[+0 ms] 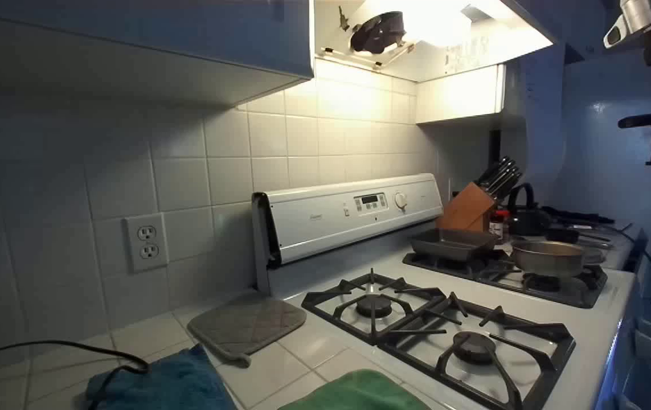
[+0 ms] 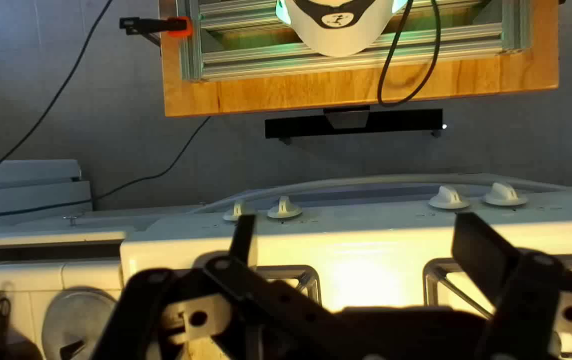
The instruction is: Put the lid on the pot
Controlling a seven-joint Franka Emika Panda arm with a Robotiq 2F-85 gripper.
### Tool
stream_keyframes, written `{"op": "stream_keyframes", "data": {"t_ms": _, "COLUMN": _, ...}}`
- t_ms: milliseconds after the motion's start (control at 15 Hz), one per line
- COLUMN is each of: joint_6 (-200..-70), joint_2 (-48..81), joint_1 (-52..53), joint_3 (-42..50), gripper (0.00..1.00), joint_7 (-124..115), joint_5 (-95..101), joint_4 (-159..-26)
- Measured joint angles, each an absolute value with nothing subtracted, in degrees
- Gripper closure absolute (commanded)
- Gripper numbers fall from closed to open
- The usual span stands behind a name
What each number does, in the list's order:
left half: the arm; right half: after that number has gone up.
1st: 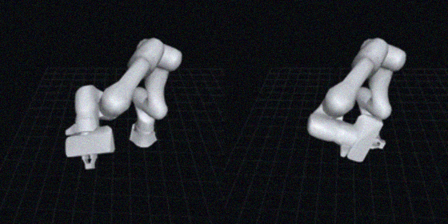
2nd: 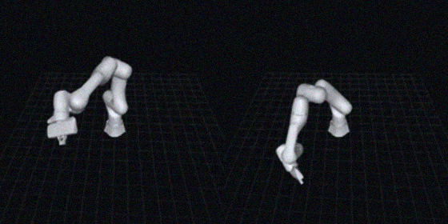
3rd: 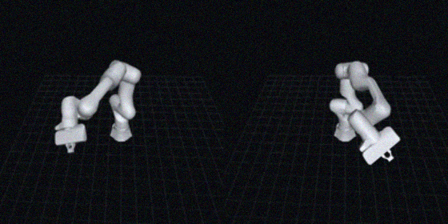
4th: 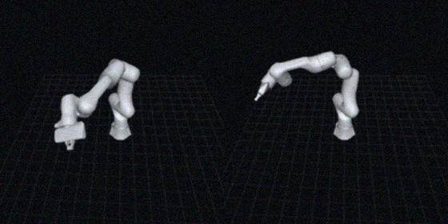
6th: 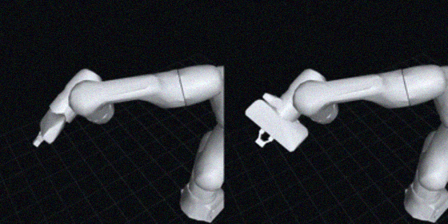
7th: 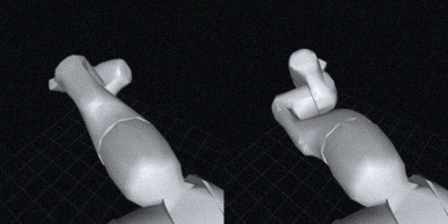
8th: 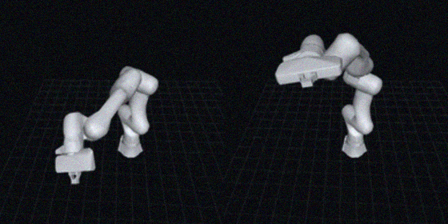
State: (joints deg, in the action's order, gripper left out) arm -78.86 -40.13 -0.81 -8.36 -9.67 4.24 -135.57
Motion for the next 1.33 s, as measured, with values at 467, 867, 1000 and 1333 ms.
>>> {"op": "stream_keyframes", "data": {"t_ms": 467, "joint_6": -78.86, "joint_2": -40.13, "joint_1": -0.81, "joint_3": -8.36, "gripper": 0.0, "joint_7": -9.67, "joint_5": 4.24, "joint_4": -135.57}}
{"op": "stream_keyframes", "data": {"t_ms": 867, "joint_6": -84.47, "joint_2": -40.17, "joint_1": -2.98, "joint_3": -4.8, "gripper": 0.0, "joint_7": -11.39, "joint_5": 9.01, "joint_4": -136.39}}
{"op": "stream_keyframes", "data": {"t_ms": 1000, "joint_6": -88.0, "joint_2": -40.17, "joint_1": -4.85, "joint_3": -2.42, "gripper": 0.0, "joint_7": -11.5, "joint_5": 11.38, "joint_4": -136.86}}
{"op": "stream_keyframes", "data": {"t_ms": 1333, "joint_6": -100.22, "joint_2": -40.24, "joint_1": -6.83, "joint_3": 3.35, "gripper": 0.0, "joint_7": -9.65, "joint_5": 13.5, "joint_4": -139.08}}
